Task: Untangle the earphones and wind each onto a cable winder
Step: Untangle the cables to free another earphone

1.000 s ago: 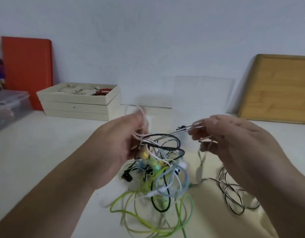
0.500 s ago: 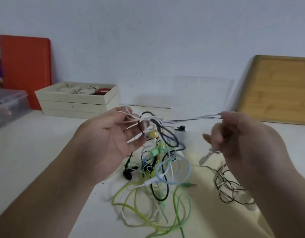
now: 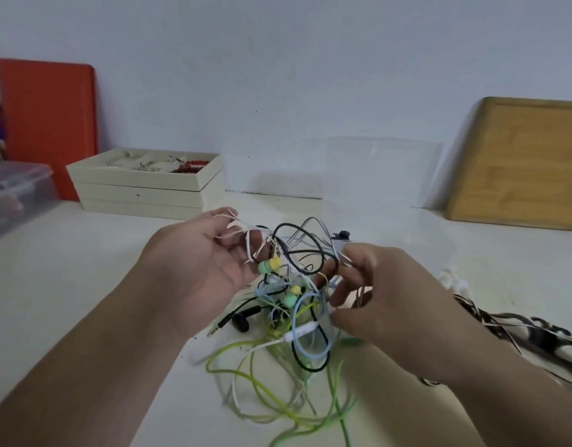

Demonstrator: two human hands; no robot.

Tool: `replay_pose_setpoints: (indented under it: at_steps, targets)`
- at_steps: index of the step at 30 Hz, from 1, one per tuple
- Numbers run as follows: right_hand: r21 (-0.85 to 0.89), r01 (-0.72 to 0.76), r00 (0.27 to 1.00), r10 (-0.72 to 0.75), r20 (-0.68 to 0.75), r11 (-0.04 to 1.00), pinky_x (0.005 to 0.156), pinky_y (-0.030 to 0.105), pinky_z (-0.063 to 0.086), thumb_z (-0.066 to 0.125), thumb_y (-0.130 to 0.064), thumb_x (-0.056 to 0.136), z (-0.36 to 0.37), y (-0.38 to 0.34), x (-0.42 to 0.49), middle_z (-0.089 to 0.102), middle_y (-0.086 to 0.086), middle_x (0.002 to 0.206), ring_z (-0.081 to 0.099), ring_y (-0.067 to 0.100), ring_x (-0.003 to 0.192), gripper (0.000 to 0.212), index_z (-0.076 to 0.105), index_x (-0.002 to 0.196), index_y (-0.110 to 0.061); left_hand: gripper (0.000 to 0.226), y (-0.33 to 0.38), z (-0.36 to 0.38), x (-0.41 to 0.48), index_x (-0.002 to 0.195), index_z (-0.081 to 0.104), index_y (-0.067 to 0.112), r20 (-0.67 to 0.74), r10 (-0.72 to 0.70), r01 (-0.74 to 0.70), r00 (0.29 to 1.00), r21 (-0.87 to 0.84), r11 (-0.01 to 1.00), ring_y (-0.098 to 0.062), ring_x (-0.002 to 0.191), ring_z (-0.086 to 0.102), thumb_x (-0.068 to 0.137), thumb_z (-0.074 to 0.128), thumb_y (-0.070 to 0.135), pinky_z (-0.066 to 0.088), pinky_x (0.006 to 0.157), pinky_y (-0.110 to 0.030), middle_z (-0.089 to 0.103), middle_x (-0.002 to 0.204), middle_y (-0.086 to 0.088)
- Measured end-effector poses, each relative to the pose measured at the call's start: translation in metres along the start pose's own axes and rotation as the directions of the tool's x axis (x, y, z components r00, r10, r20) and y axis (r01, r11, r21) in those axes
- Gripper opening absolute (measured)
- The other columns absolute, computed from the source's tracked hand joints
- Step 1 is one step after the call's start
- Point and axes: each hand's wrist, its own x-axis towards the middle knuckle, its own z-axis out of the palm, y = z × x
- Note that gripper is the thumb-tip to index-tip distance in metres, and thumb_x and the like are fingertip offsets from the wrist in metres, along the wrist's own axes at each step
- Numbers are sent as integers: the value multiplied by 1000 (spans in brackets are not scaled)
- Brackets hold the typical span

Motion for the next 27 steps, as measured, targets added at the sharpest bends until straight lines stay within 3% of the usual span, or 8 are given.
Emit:
replay_pose_setpoints:
  at_steps: [5, 8, 10, 12, 13, 17, 21, 27]
  targets:
    - [-104, -31, 999, 27, -44, 994, 45, 23, 30, 79, -7, 68, 4, 11, 4, 65, 1, 70, 28, 11, 50, 52, 29, 61, -19, 17, 1, 4, -8, 92, 55, 7, 43, 23, -24, 999, 16, 1000, -33, 82, 72, 94, 43, -4, 59, 78, -54, 53, 84, -15]
    - [-8, -26, 998, 26, -57, 1000, 46, 21, 20, 79, -3, 72, 2, 12, 5, 32, -2, 57, 20, 7, 54, 53, 29, 62, -15, 15, 3, 2, -12, 97, 59, 12, -32, 136, -110, 990, 424, 899, -32, 94, 73, 93, 52, -1, 57, 88, -54, 61, 86, -8]
    - [64, -55, 997, 59, -58, 996, 46, 19, 28, 81, -3, 74, -2, 12, 5, 43, -4, 53, 32, 5, 50, 46, 35, 65, -4, 8, 3, -5, -10, 96, 61, 22, -11, 430, -211, 903, 860, 464, -23, 91, 70, 93, 61, 14, 55, 88, -45, 66, 93, 1]
    - [205, -88, 993, 103, -62, 975, 49, 15, 38, 81, -3, 75, -6, 11, 3, 63, -8, 59, 49, 7, 51, 47, 34, 66, -6, 6, 1, -11, -9, 98, 61, 25, 208, 651, -253, 730, 967, -26, -15, 88, 62, 92, 61, 26, 46, 79, -32, 60, 102, 6]
    - [270, -88, 992, 110, -68, 959, 51, 14, 40, 80, -2, 75, -7, 10, 4, 68, -8, 64, 53, 8, 53, 49, 33, 65, -10, 6, 1, -9, -12, 96, 62, 24, 295, 692, -312, 659, 944, -105, -10, 82, 60, 91, 61, 28, 43, 73, -29, 59, 100, 8]
    - [481, -58, 988, 119, -98, 875, 55, 15, 42, 77, 3, 77, -10, 4, 4, 71, -2, 67, 59, 11, 58, 54, 29, 64, -18, 27, -9, 8, -28, 75, 70, 18, 441, 489, -591, 752, 781, 204, -8, 51, 57, 88, 67, 42, 47, 54, -21, 66, 64, -1]
    - [588, -55, 990, 119, -72, 807, 72, 42, 43, 82, -5, 71, -9, 4, 4, 72, 15, 70, 61, 24, 64, 51, 35, 61, -21, 46, -25, 15, -36, 88, 69, 31, 419, 219, -473, 881, 778, 413, -16, 70, 69, 58, 80, 64, 57, 63, -29, 72, 83, 2]
    - [624, -61, 991, 123, -57, 779, 71, 44, 44, 76, 0, 79, -9, 2, 3, 72, 22, 73, 61, 27, 65, 53, 38, 52, -24, 48, -36, 19, -39, 86, 57, 29, 396, 272, -470, 877, 821, 323, -13, 69, 68, 55, 91, 41, 59, 65, -41, 71, 80, 5]
